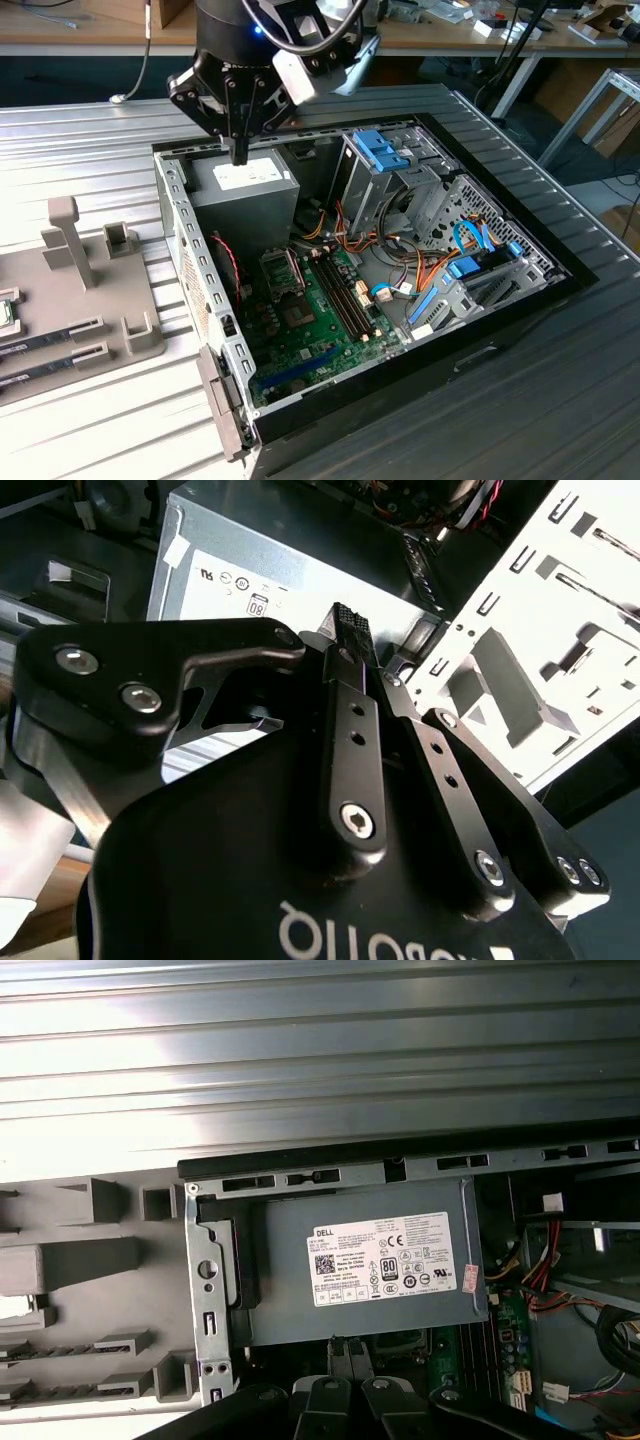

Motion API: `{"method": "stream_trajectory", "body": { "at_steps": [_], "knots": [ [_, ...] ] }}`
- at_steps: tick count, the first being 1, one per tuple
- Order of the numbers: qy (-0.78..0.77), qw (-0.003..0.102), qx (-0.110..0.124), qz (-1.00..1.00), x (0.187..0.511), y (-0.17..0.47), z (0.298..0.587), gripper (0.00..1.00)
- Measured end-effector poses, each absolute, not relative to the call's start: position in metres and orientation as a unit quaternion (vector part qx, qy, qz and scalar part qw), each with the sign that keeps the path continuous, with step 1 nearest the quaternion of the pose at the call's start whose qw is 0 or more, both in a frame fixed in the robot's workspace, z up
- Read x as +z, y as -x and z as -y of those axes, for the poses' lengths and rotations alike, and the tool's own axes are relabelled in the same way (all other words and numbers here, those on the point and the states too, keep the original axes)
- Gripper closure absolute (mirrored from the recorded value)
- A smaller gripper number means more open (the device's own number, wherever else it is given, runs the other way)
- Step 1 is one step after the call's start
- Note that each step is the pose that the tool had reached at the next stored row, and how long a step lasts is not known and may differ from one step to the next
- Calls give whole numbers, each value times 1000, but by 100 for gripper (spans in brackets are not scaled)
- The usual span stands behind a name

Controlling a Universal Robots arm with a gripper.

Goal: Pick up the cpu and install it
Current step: 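Reach for the cpu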

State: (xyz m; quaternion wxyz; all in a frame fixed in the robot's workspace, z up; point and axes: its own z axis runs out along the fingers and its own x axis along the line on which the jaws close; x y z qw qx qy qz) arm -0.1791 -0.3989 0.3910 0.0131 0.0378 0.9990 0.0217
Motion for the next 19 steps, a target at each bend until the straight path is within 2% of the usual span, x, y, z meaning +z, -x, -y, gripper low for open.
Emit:
{"method": "stream_trajectory", "body": {
  "at_steps": [19],
  "knots": [
    [-38, 13, 22, -999, 390, 187, 399, 89]
  ]
}}
